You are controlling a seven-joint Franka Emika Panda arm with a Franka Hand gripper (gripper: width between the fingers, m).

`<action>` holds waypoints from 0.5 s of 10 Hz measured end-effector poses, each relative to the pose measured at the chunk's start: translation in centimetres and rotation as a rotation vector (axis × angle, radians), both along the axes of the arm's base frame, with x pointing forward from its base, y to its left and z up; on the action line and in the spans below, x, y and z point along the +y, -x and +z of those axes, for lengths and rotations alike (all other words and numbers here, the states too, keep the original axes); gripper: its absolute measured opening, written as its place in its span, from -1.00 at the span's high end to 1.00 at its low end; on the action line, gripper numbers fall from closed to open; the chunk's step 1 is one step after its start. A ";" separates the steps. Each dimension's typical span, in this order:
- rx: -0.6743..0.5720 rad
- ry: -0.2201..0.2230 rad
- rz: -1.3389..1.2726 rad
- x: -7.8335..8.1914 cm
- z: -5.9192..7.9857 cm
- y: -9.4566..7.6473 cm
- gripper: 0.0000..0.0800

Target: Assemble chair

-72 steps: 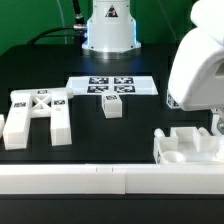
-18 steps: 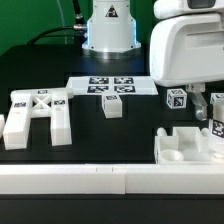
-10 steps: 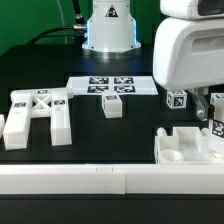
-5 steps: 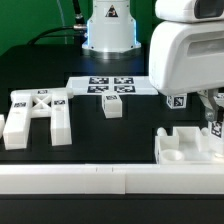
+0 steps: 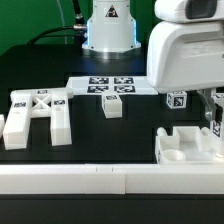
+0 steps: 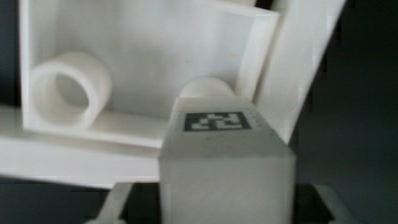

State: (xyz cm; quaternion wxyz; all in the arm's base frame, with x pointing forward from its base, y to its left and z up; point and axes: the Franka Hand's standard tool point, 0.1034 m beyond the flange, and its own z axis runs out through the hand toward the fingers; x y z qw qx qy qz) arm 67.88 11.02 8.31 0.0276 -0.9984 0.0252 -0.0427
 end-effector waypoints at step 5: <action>0.034 -0.052 -0.583 -0.1 -0.1 0.0 0.27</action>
Offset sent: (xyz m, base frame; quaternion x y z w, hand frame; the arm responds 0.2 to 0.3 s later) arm -0.0033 0.0033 -0.0095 -0.0037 -0.0266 0.2261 0.9737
